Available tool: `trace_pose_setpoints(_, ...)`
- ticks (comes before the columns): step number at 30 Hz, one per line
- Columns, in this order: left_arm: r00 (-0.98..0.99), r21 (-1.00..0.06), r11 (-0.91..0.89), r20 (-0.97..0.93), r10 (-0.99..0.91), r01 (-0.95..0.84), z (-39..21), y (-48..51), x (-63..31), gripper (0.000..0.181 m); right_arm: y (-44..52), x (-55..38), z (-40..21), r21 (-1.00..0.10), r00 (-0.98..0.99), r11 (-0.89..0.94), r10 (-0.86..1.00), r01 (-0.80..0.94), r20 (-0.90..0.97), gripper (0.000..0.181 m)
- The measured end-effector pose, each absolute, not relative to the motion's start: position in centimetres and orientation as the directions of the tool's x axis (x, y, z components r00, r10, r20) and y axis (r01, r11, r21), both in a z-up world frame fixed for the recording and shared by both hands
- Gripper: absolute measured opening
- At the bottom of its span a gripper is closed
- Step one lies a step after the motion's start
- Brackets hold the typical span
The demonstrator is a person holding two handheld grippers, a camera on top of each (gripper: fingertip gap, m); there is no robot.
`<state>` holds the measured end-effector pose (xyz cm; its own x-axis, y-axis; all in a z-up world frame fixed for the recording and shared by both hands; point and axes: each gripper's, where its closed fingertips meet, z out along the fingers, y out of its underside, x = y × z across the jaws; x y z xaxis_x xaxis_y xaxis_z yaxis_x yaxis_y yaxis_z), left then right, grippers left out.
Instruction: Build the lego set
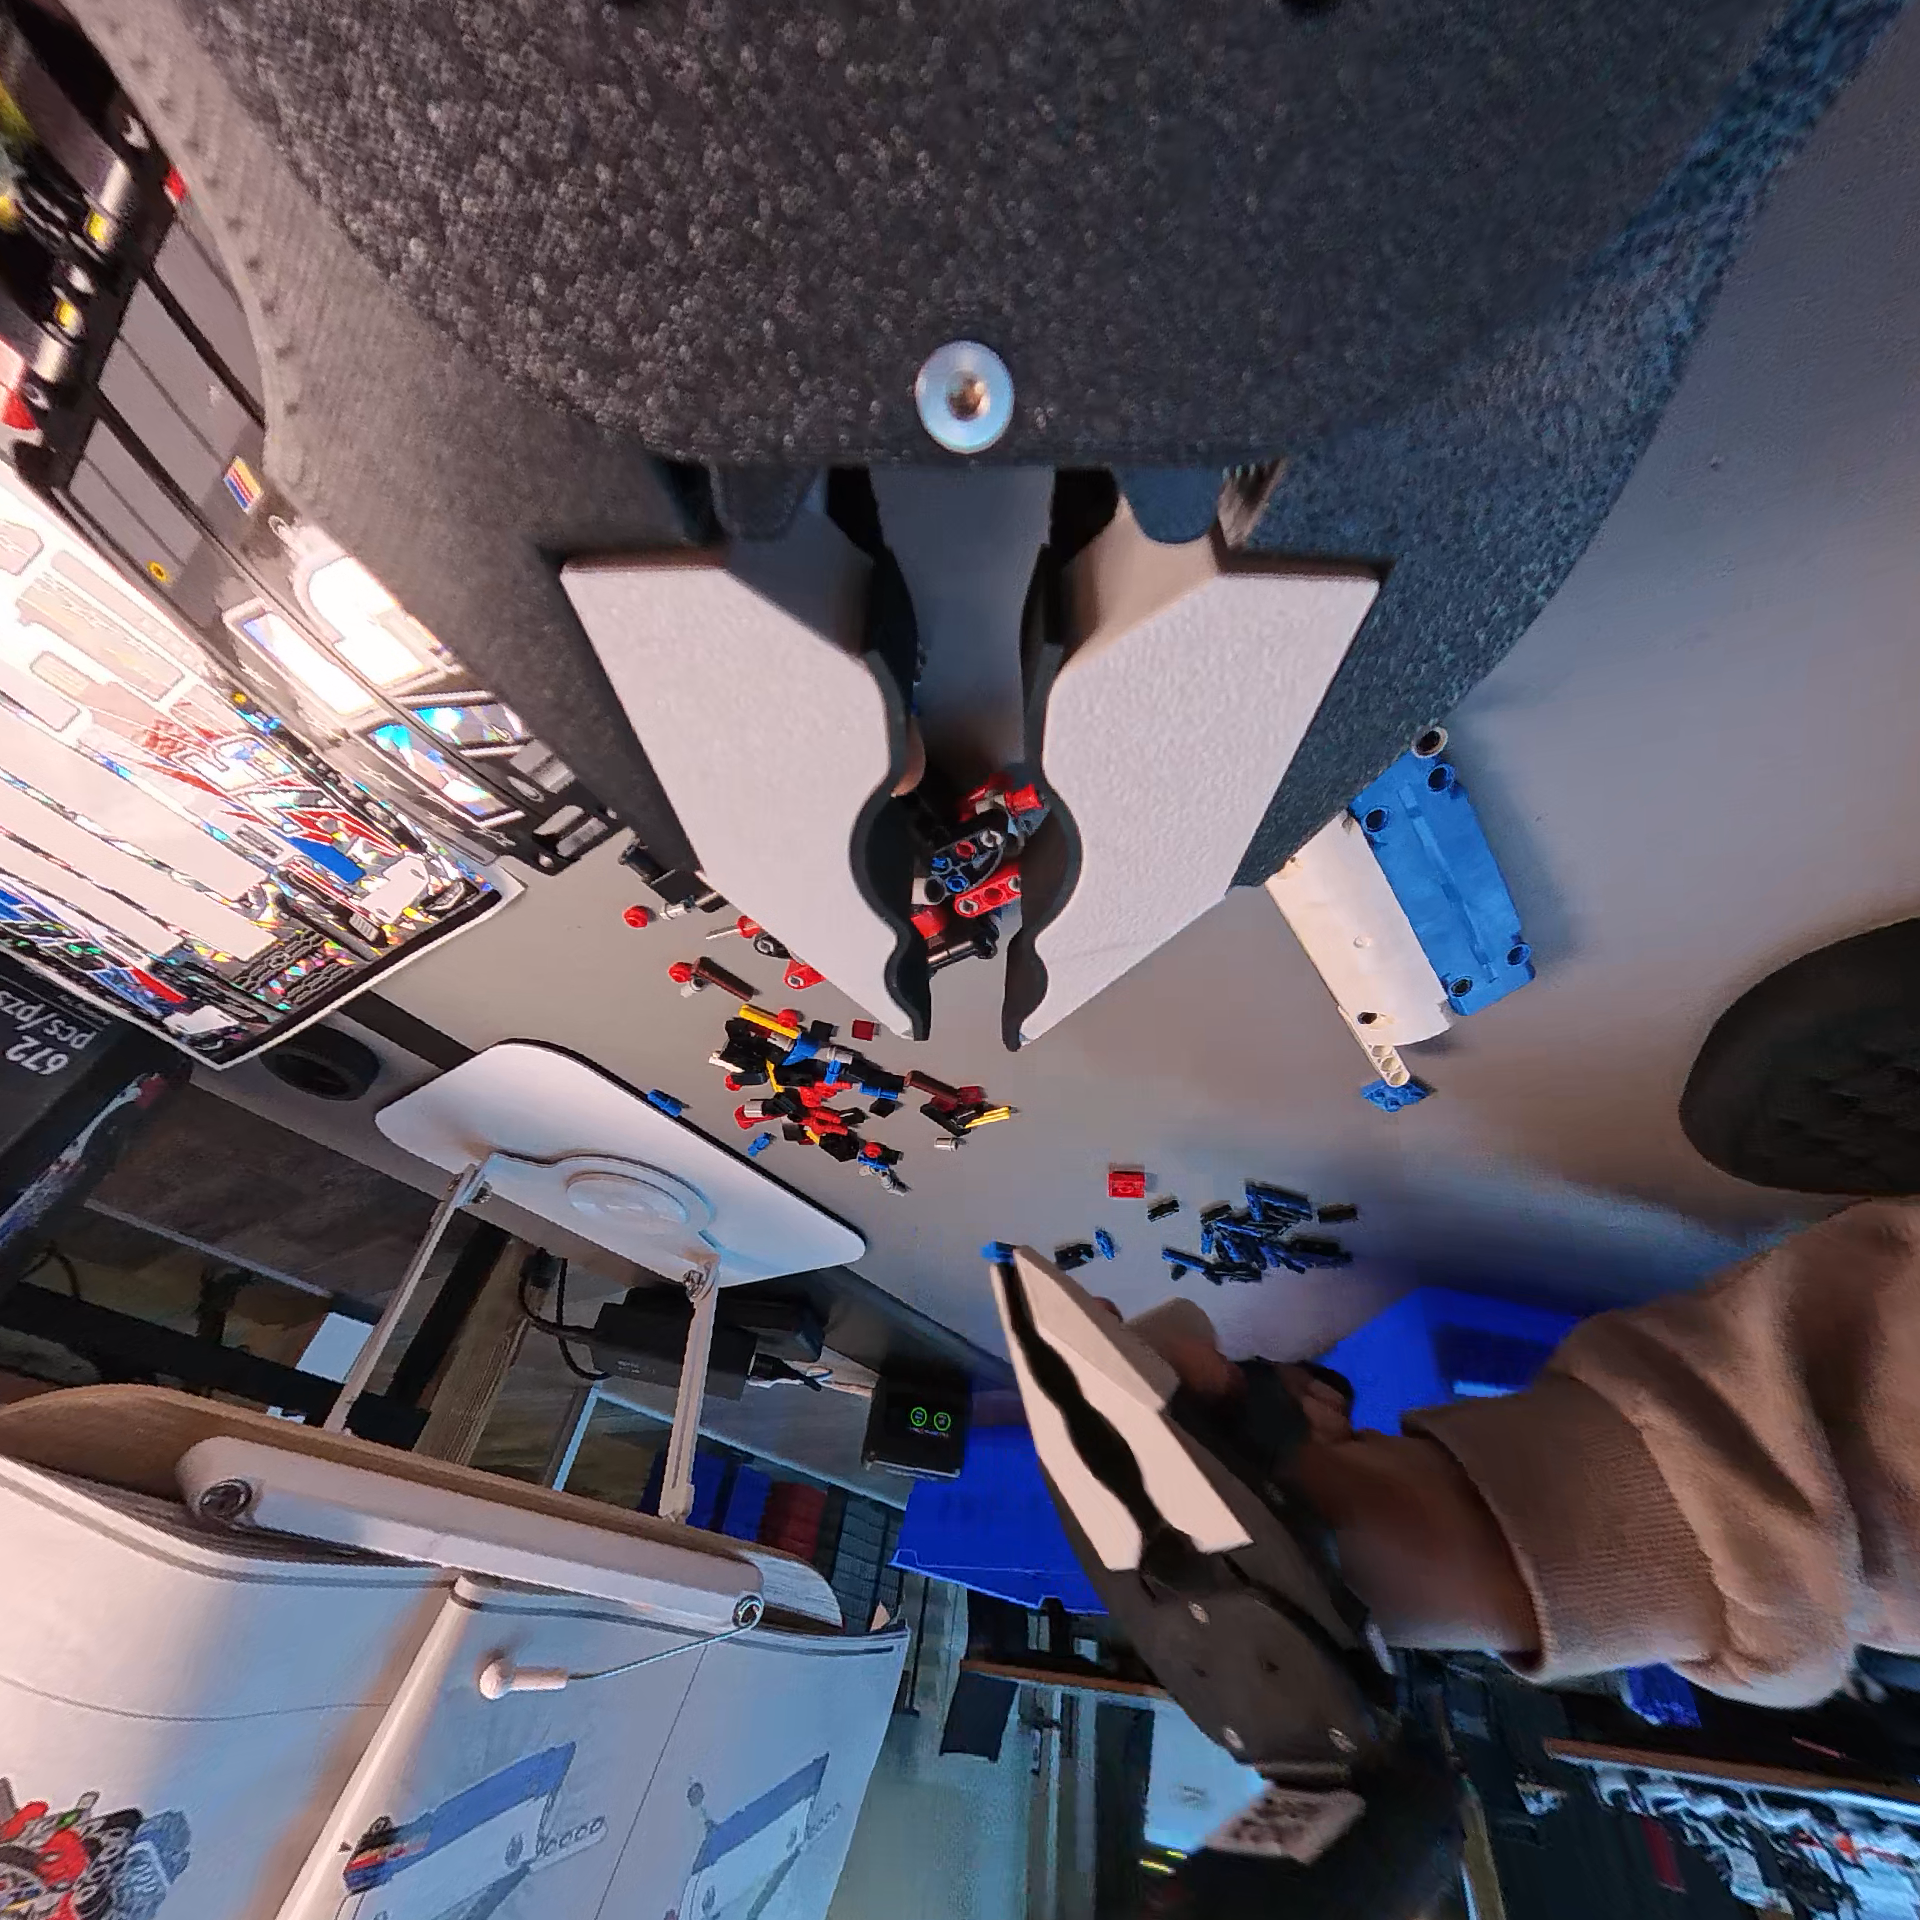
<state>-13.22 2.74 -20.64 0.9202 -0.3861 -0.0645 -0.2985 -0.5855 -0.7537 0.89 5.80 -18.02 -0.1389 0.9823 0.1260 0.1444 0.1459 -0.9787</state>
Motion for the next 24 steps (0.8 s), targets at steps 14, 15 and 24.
trace_pose_setpoints(14,0.924,-0.651,-0.702,0.003,-0.383,-0.288,-27.2,-11.1,-5.8,0.005,4.3,0.5,-17.9,-0.974,-0.158,0.174,0.976,0.142,0.151,0.012)
trace_pose_setpoints(15,0.925,-0.649,-0.705,0.004,-0.381,-0.288,-27.2,-11.2,-5.7,0.006,4.1,0.5,-17.8,-0.974,-0.159,0.18,0.975,0.14,0.157,0.012)
trace_pose_setpoints(24,0.955,-0.725,-0.663,0.027,-0.294,-0.184,-25.3,-10.0,-7.6,0.036,4.0,0.8,-17.6,-0.968,-0.147,0.213,0.97,0.134,0.193,0.012)
